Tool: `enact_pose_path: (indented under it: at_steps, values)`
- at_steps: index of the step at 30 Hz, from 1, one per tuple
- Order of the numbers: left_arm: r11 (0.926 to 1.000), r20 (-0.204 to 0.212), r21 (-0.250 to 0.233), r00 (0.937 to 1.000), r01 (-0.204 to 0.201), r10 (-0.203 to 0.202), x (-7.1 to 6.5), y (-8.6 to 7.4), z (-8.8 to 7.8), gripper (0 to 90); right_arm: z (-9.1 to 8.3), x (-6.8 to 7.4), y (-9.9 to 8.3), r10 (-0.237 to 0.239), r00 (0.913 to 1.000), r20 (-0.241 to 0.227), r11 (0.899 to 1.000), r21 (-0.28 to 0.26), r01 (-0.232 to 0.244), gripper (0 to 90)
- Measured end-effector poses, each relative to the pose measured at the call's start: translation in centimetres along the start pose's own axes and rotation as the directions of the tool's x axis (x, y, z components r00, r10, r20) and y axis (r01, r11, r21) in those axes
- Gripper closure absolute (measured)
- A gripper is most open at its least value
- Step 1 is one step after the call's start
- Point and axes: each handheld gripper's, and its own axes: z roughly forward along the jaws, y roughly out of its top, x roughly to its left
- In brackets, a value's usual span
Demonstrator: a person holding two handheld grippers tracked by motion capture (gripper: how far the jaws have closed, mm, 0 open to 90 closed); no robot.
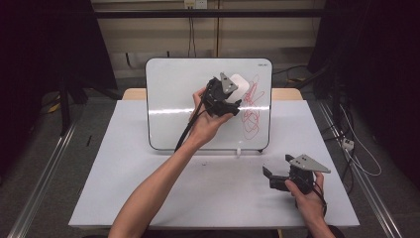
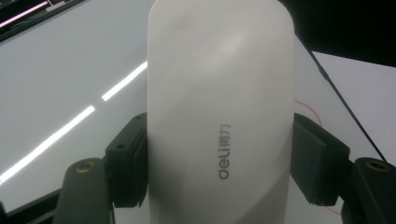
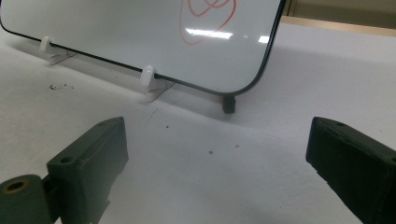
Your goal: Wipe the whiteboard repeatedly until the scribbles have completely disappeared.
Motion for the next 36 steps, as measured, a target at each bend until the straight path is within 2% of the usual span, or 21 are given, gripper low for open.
enact_pose_path:
  at_steps: [8, 12, 20, 25, 31, 33, 36]
  values:
    - [0.9999, -0.024, -0.002, 0.9996, 0.015, -0.015, 0.6, 0.7, 1.0, 30.6, 0.0, 0.0, 0.0, -0.003, 1.0, -0.001, 1.0, 0.001, 0.003, 5.7]
    - [0.9999, -0.031, 0.007, 0.9994, -0.013, 0.013, 0.3, 1.0, 1.6, 30.6, 0.0, 0.0, 0.0, 0.001, 1.0, -0.004, 1.0, 0.003, -0.001, 5.7]
    - [0.9997, -0.052, 0.022, 0.9986, -0.011, 0.012, 0.6, 1.1, 2.4, 30.6, 0.0, -0.1, 0.0, 0.001, 1.0, -0.006, 1.0, 0.002, -0.001, 5.6]
    - [0.9992, -0.065, 0.031, 0.9975, -0.025, 0.027, 0.5, 1.2, 2.7, 30.6, 0.0, -0.1, 0.0, 0.001, 1.0, -0.006, 1.0, 0.002, -0.001, 5.6]
    - [0.9971, -0.098, 0.054, 0.9935, -0.054, 0.059, 0.2, 1.1, 3.2, 30.6, 0.0, -0.1, 0.0, 0.001, 1.0, -0.007, 1.0, 0.002, -0.001, 5.6]
    - [0.9955, -0.117, 0.06, 0.99, -0.073, 0.079, 0.0, 1.1, 3.4, 30.6, 0.0, -0.1, 0.0, 0.001, 1.0, -0.007, 1.0, 0.002, -0.001, 5.6]
    - [0.9947, -0.137, 0.065, 0.9867, -0.079, 0.087, -0.4, 1.1, 3.6, 30.4, 0.0, -0.1, 0.0, 0.0, 1.0, -0.009, 1.0, 0.002, 0.0, 5.6]
